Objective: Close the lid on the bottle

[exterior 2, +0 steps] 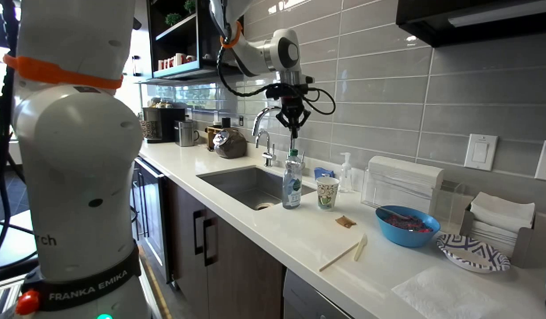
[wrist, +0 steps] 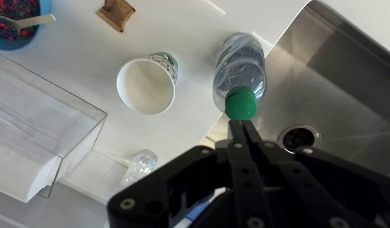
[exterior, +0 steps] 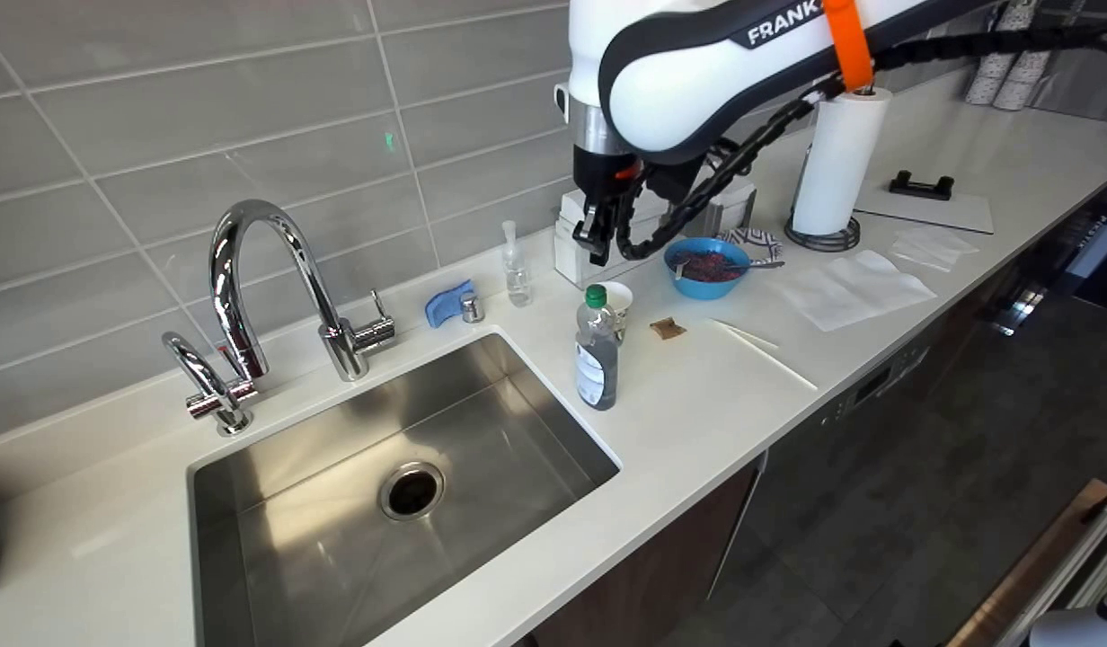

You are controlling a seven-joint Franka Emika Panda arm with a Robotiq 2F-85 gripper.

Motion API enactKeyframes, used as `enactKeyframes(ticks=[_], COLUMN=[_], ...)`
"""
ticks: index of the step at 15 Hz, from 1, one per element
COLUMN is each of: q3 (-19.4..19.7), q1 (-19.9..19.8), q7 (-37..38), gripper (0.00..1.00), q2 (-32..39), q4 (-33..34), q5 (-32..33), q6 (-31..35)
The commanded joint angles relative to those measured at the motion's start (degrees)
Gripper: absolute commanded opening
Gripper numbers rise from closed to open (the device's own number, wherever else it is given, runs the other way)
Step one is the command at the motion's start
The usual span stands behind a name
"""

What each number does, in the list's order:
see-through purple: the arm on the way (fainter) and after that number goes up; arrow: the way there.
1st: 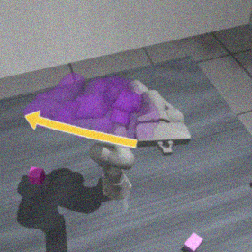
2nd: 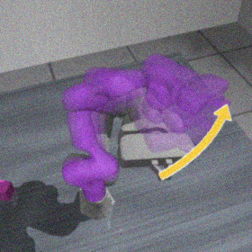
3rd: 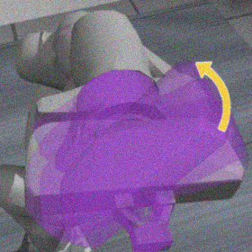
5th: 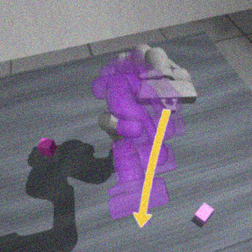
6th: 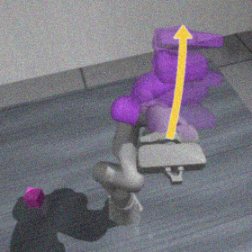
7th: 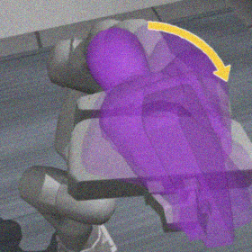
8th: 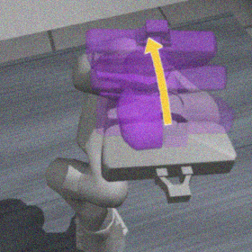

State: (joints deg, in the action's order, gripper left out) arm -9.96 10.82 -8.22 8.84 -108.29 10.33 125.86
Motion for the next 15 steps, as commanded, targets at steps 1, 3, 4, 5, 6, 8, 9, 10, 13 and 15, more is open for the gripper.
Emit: enactKeyframes(ticks=[1,3,4,5,6,8,9,10,13,15], q3=[-0.40,-0.30,-0.21,0.02,0.26,0.90,1.26,1.60,1.86,2.32], q1=[-0.44,-0.70,-0.94,-1.17,-1.43,-1.96,-2.28,-2.50,-2.50,-2.95], q7=[-2.46,-3.49,-4.27,-4.67,-5.04,-4.33,-3.91,-2.13,-2.11,-1.97], gripper=[0.36,0.51,0.60,0.66,0.73,0.88,0.97,0.99,1.00,1.00], q2=[-3.19,-4.98,-5.99,-6.83,-7.57,-9.30,-10.15,-10.85,-10.21,-10.82], q4=[1.77,2.81,3.09,3.27,3.55,3.19,2.84,2.33,3.42,3.31], q5=[-3.57,-6.11,-8.28,-10.02,-12.32,-15.24,-16.32,-15.65,-13.95,-13.95], q6=[-7.33,-10.63,-12.02,-12.90,-13.94,-15.31,-16.03,-15.50,-14.48,-14.48])
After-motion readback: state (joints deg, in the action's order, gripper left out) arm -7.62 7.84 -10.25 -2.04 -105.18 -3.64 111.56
